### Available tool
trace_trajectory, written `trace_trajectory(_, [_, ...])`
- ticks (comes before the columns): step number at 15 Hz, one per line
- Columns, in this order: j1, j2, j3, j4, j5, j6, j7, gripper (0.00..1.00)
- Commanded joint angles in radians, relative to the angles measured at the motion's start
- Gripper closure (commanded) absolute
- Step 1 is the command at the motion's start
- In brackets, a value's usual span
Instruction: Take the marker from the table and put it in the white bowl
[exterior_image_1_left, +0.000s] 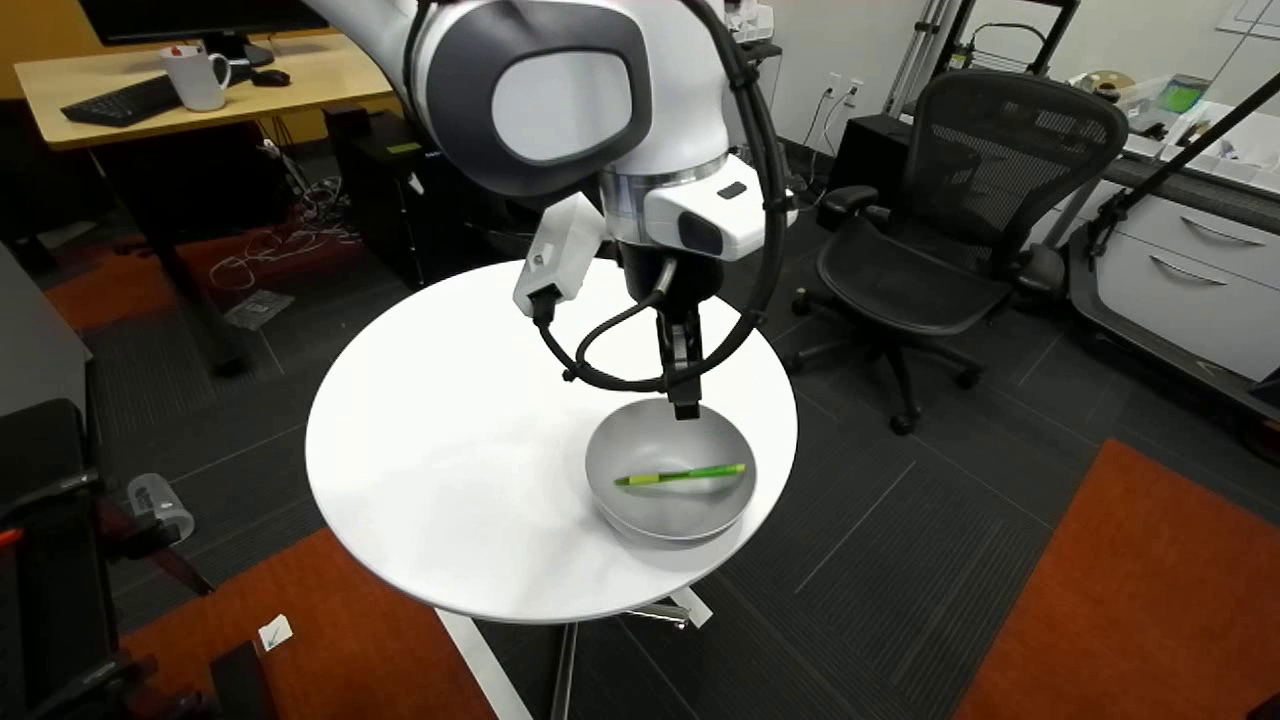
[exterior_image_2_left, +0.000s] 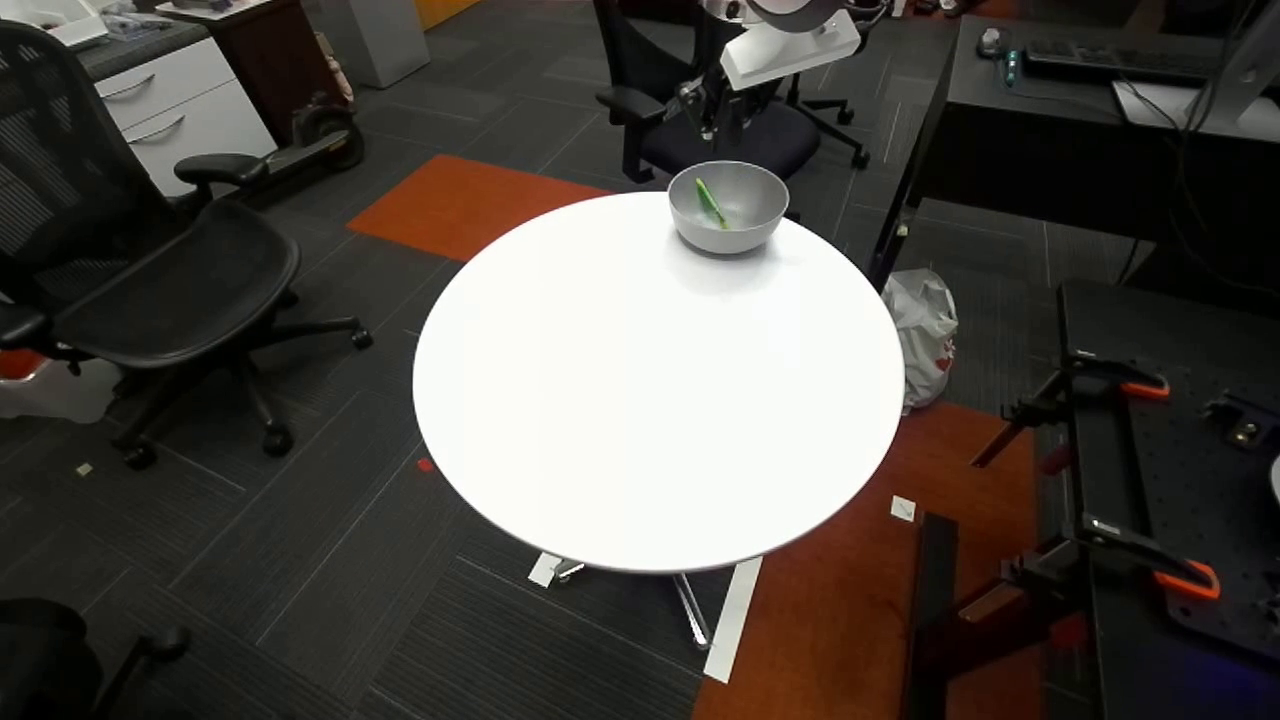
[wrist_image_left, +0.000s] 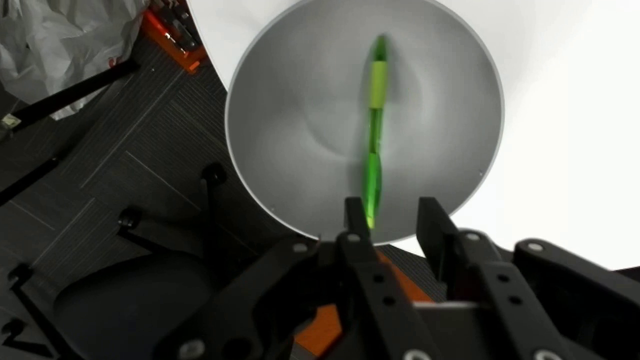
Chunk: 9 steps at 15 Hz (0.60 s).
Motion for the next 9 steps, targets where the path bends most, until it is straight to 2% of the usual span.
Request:
trace_trajectory(1, [-0.013, 0.019, 0.010, 0.045, 0.028, -0.042, -0.030, 0.34])
trace_trajectory(5, [-0.011, 0.023, 0.006, 0.055, 0.024, -0.042, -0.027, 0.04])
trace_trajectory(6, [-0.010, 0.022, 0.005, 0.056, 0.022, -0.043, -0.026, 0.01])
trace_trajectory(9, [-0.020, 0.014, 0.017, 0.052, 0.036, -0.040, -0.042, 0.00])
